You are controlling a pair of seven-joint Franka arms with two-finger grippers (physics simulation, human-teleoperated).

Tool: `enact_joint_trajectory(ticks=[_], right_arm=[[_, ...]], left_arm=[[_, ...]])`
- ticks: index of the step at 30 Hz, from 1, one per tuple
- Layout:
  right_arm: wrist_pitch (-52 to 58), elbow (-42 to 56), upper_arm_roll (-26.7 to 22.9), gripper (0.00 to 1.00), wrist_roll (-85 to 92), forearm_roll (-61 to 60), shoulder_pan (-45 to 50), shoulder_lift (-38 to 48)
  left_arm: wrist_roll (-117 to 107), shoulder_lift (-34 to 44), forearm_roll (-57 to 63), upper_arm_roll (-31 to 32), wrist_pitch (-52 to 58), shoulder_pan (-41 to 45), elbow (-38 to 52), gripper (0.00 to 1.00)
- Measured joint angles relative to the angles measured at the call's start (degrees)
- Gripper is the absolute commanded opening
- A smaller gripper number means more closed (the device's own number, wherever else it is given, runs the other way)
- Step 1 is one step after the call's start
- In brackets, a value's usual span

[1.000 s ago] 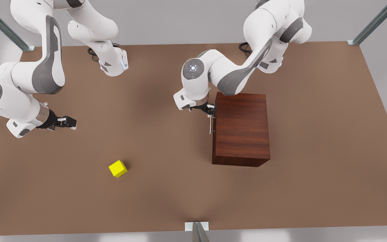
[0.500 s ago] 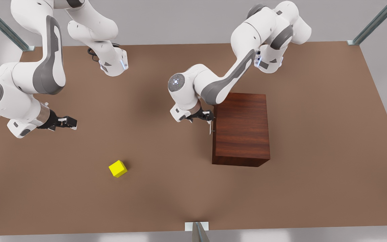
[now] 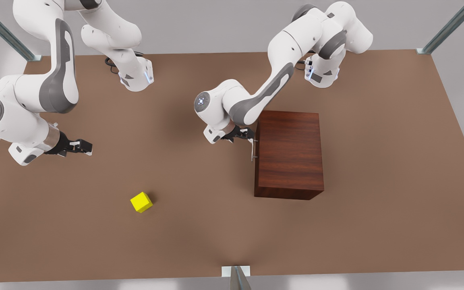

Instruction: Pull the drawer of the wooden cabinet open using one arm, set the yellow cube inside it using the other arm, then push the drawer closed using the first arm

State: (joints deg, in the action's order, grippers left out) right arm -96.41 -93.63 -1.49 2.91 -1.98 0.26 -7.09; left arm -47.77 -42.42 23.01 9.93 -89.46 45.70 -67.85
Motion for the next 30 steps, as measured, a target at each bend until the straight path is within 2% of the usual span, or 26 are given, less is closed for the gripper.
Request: enact_joint_trajectory(ticks=[30], right_arm=[[0.05, 0.0, 0.0, 1.0, 0.02, -0.01, 0.02, -0.04]], left_arm=[[-4.05, -2.29, 5.48, -0.25, -6.49, -1.22, -3.79, 1.0]])
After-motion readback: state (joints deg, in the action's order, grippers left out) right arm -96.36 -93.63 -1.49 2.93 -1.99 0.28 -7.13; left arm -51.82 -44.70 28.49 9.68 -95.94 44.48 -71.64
